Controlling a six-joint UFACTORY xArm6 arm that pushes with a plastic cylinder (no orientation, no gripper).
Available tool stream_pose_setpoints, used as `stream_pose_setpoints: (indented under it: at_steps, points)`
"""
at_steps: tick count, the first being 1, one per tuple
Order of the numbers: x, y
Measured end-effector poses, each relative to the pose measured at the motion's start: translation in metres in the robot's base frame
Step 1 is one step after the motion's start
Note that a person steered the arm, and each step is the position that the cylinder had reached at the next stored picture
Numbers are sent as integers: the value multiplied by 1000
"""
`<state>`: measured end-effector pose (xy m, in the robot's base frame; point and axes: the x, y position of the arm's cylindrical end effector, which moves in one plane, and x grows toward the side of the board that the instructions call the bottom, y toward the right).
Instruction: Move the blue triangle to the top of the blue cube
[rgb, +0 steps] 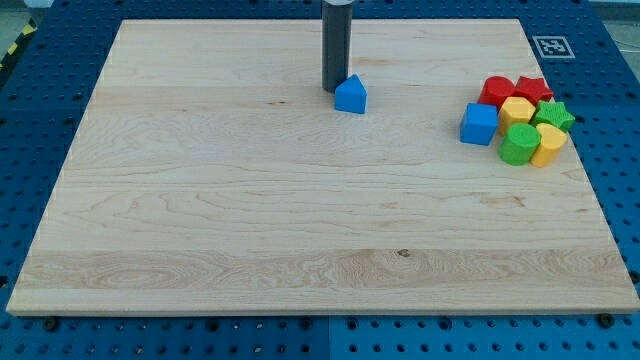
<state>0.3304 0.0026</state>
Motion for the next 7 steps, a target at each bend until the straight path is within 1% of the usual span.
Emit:
stream_pose_setpoints:
  at_steps: [1, 2, 3, 4, 5, 6, 7]
  points:
    - [2, -43]
    - [17, -42]
    - [30, 6]
    - [32, 71]
    - [32, 92]
    - [32, 68]
    - [21, 63]
